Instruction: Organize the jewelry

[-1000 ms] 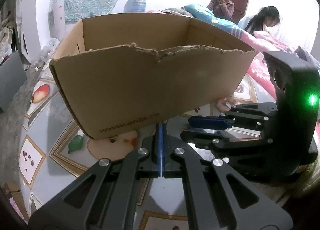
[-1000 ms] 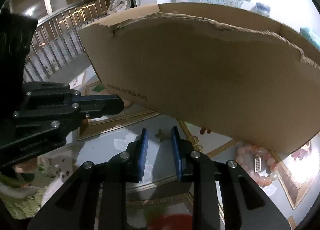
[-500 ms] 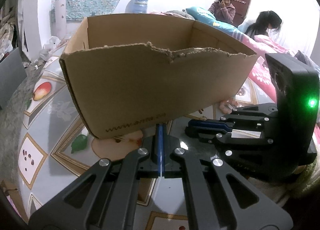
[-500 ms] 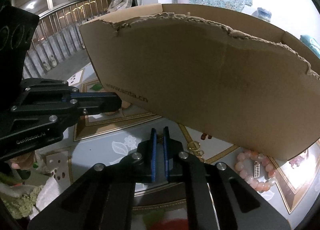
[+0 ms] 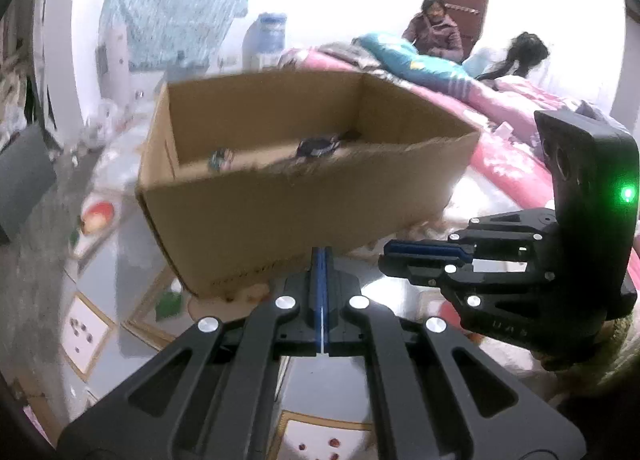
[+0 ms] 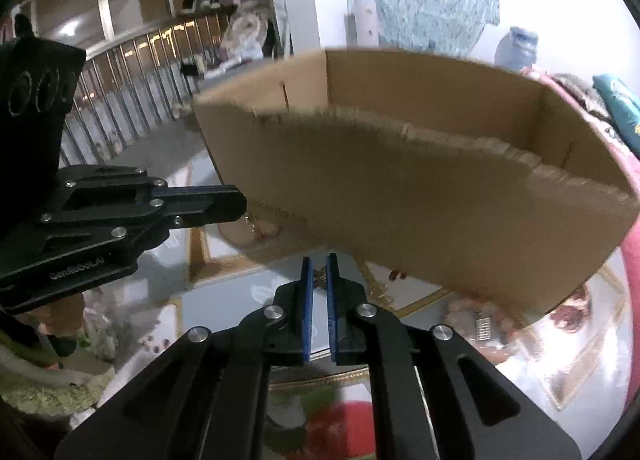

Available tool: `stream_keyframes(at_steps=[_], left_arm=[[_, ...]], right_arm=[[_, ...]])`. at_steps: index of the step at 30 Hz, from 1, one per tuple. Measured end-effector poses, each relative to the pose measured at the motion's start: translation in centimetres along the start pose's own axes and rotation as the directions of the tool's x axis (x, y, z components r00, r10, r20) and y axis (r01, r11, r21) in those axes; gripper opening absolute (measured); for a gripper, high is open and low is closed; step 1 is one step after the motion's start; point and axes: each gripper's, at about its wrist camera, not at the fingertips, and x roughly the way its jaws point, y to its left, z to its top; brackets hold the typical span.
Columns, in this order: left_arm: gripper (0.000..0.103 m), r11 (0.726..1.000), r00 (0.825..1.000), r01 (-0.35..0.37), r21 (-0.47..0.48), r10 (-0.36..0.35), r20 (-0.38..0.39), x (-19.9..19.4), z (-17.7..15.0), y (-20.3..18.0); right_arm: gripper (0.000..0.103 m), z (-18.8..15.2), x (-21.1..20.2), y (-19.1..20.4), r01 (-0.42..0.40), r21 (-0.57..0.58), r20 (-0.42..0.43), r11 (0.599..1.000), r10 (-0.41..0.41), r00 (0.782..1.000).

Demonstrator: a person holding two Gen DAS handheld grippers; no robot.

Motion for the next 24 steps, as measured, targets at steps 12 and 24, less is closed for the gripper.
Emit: stream_keyframes(at_steps=[12, 24], left_arm=[[0.0, 0.997, 0.988, 0.003, 0.078, -0.016, 0.155, -5.1, 5.5, -3.3], [0.0, 0.999, 0.999, 0.042, -0.028, -0.042, 0.014, 4.3, 10.8, 1.4]], right_arm=[[0.007, 4.8, -6.8, -2.5, -0.033, 0.06, 0.202, 0.998, 0.02, 0.979], [0.007, 10.1, -1.0, -10.2, 0.01, 0.186, 0.072, 0.982, -0.024, 0.997]])
